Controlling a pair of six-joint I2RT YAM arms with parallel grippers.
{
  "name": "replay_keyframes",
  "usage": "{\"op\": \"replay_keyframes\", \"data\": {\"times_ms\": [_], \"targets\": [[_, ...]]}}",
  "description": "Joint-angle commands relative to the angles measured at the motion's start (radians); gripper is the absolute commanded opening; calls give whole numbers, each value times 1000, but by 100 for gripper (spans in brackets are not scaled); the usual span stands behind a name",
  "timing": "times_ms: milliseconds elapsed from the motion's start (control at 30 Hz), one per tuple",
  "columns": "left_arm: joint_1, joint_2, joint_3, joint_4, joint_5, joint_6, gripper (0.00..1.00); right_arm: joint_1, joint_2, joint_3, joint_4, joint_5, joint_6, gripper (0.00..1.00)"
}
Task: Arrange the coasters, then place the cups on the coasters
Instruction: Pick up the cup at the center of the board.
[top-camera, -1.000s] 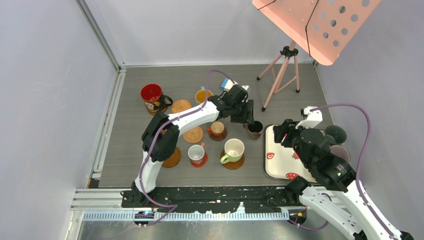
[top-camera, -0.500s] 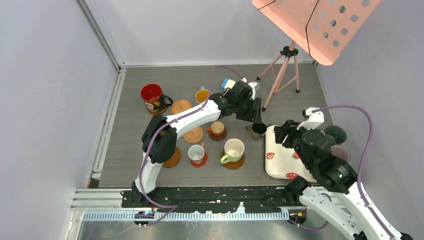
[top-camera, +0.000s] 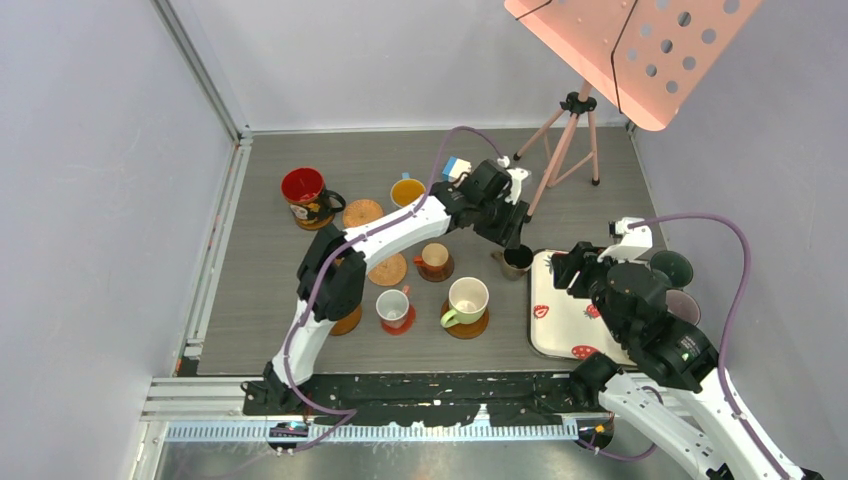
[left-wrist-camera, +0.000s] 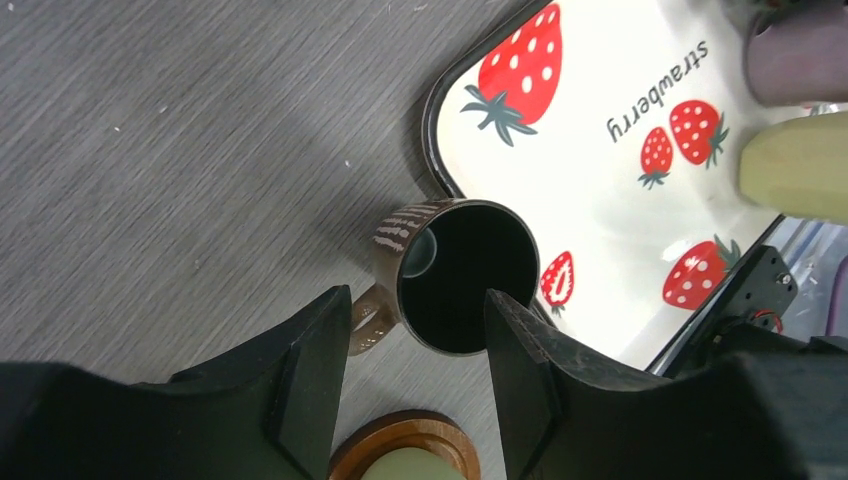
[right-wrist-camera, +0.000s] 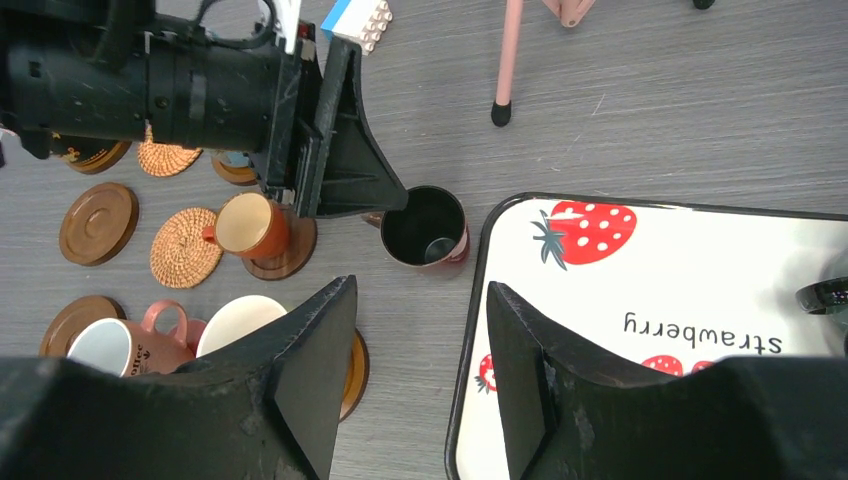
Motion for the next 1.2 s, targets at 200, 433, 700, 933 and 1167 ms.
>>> {"op": "replay_keyframes", "data": {"times_ms": [200,433,700,933,1167], "targets": [[1,73,46,-19,51,66,50,4,4,32,18,19,-2,58],[-3,33,-12,22,32,52,27,4,7,25,20,20,1,57],[-9,-93,-71,30,-25,26,0,4,19,4,27,7,9,57],[-10,-320,-194,49,-193,-19,0,5,31,-8,12,-20,11,65],[17,-550,-288,-21,-381,-49,0,4,42,-12,22,-48,-2,86]]}}
